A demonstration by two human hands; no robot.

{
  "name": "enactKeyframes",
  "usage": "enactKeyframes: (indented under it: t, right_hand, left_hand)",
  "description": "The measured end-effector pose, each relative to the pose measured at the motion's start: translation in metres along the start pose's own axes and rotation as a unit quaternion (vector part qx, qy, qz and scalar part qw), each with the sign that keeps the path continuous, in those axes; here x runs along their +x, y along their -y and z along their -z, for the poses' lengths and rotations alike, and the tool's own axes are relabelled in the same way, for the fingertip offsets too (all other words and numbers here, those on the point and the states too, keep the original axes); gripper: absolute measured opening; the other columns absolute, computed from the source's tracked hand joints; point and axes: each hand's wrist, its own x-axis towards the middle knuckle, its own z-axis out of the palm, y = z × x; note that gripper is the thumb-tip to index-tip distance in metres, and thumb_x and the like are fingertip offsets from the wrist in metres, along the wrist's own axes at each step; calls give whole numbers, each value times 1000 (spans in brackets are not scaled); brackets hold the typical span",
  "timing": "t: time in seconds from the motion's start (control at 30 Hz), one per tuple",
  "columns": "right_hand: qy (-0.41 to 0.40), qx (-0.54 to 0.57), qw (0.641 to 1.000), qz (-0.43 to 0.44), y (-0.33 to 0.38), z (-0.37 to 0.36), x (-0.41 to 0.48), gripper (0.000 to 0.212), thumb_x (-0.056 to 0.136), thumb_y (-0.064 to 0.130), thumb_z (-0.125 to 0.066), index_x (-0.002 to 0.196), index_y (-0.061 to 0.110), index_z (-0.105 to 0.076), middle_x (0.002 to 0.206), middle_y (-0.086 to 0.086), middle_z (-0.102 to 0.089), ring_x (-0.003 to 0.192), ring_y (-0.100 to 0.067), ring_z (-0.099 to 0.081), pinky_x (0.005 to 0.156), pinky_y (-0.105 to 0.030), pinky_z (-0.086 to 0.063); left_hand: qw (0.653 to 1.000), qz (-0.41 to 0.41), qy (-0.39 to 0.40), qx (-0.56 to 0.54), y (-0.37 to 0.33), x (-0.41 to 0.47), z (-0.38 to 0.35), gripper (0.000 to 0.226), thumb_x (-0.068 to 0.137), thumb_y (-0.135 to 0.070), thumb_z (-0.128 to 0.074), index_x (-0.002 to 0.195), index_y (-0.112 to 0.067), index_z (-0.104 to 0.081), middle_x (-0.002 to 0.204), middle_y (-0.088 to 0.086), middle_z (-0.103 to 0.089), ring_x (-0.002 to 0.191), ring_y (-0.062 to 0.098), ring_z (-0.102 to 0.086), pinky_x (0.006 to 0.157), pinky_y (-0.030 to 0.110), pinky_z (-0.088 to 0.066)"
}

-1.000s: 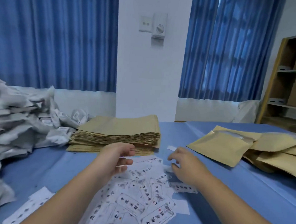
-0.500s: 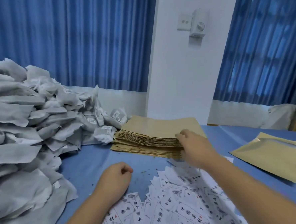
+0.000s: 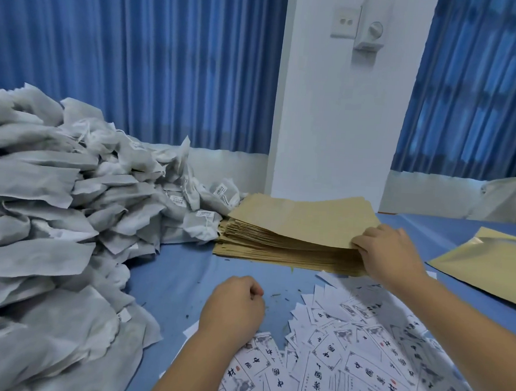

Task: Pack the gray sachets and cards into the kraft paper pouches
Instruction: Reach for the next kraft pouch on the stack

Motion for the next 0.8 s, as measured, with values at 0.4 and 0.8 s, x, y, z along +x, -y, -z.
enactKeyframes:
  t: [0.4, 0.8]
  right_hand:
    - [-191, 199, 940, 202, 72, 65, -36, 20, 78, 30, -71, 61, 18, -70, 56, 1, -51, 47, -23, -51, 47, -23, -32]
    - [-24, 172, 956, 237, 79, 82, -63, 23, 72, 11, -66, 92, 23, -67, 75, 1, -47, 59, -19, -39, 54, -25, -25]
  left_hand:
    - [809, 102, 127, -565, -52, -15, 7, 30, 99, -35, -51, 108, -9, -63, 91, 14, -73, 73, 32, -72, 60, 41, -60]
    - [778, 203, 63, -591, -19, -2, 28, 14, 94, -9, -44, 99, -6, -57, 76, 15, -65, 60, 24, -62, 46, 34, -55]
